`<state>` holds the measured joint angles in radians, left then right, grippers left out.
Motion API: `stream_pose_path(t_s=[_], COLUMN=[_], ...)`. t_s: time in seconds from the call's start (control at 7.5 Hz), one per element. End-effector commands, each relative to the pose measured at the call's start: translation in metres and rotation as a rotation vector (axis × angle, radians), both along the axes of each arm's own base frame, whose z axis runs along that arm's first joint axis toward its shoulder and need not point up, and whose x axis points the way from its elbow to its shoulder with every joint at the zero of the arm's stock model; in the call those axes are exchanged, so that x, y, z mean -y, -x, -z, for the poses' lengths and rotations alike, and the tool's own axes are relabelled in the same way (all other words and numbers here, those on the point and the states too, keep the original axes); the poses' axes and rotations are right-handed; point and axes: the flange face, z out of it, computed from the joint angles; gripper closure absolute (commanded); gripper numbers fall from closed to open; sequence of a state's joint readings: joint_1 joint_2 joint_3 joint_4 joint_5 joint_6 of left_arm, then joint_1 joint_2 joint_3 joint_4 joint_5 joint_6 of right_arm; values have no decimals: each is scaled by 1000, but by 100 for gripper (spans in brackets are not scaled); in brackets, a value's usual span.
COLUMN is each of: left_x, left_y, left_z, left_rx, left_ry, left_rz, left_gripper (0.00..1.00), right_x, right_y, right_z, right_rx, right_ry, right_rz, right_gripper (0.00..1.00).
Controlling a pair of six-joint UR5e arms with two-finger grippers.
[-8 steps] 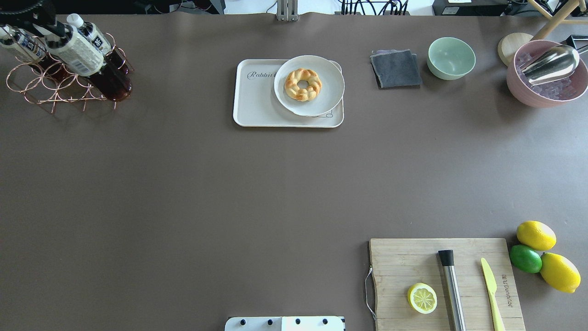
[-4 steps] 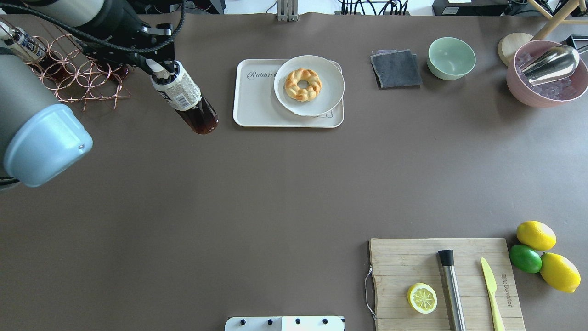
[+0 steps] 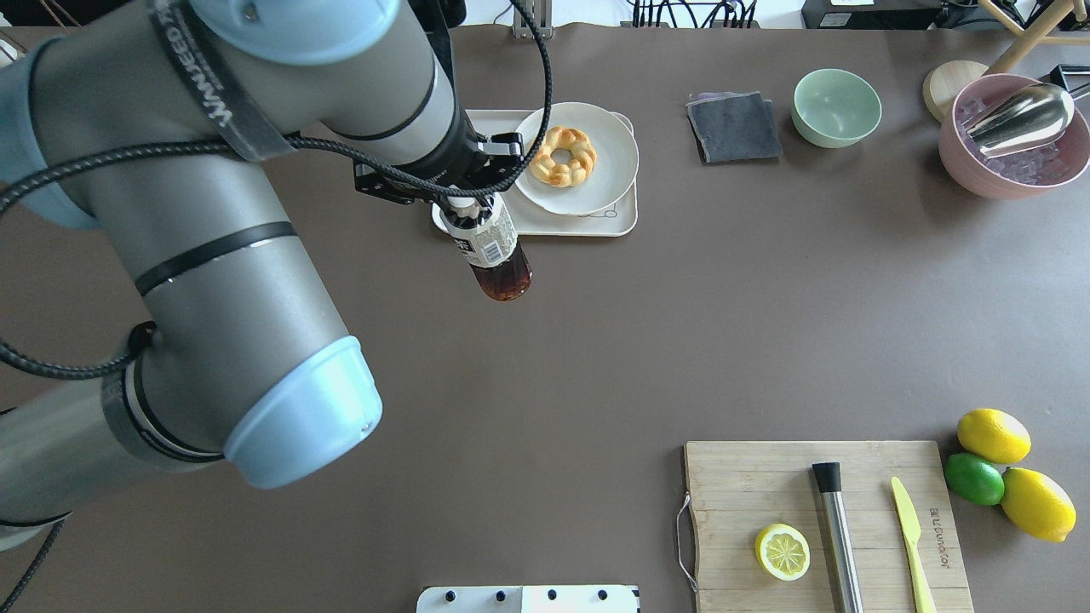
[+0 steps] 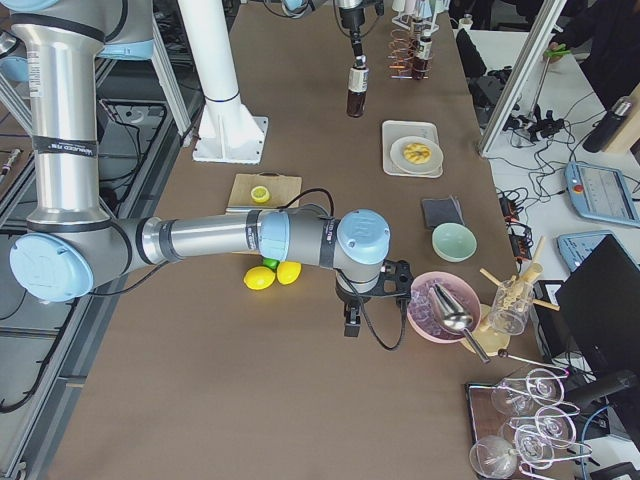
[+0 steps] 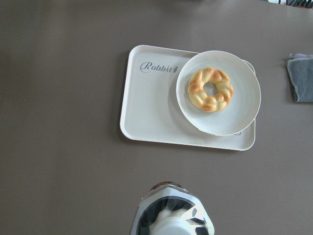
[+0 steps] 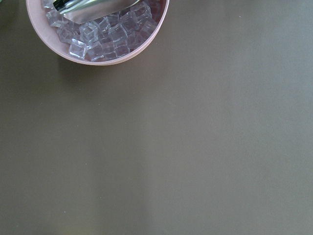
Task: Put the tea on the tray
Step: 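Carry the bottle toward the tray and set it on the table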
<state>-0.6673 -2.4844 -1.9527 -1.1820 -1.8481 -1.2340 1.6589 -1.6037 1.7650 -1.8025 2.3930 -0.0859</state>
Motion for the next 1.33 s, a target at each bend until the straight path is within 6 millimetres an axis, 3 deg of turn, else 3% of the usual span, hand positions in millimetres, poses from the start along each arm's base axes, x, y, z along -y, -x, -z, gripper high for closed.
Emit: stream_pose_path(t_s=[0.0,0.13,0.27,0.4,0.53,1.2], left_x=[-56,-78,-96,-106,-110,-108], left_y=[-68,-86,-93,-101,-118,-140], left_z=[7,12,28,25,20,-10], left_rx=[32,69,110,122,149,122], left_ry=[-25,-49,-54,-34,-34,-52], left_rz=[24,16,3,4,10,5], left_gripper=[100,100,100,100,100,100], right_x=[0,0,1,1,1,2], right_y=[0,0,-1,-1,-1,-1], right_z=[0,1,2,3,4,5], right_rx=[0,0,0,-1,-1,-2], right_ry=[0,-1,-4,-6,-7,-10], right_rz=[-1,-1,-1,-2,-2,-2], right_gripper=[0,0,0,0,0,0])
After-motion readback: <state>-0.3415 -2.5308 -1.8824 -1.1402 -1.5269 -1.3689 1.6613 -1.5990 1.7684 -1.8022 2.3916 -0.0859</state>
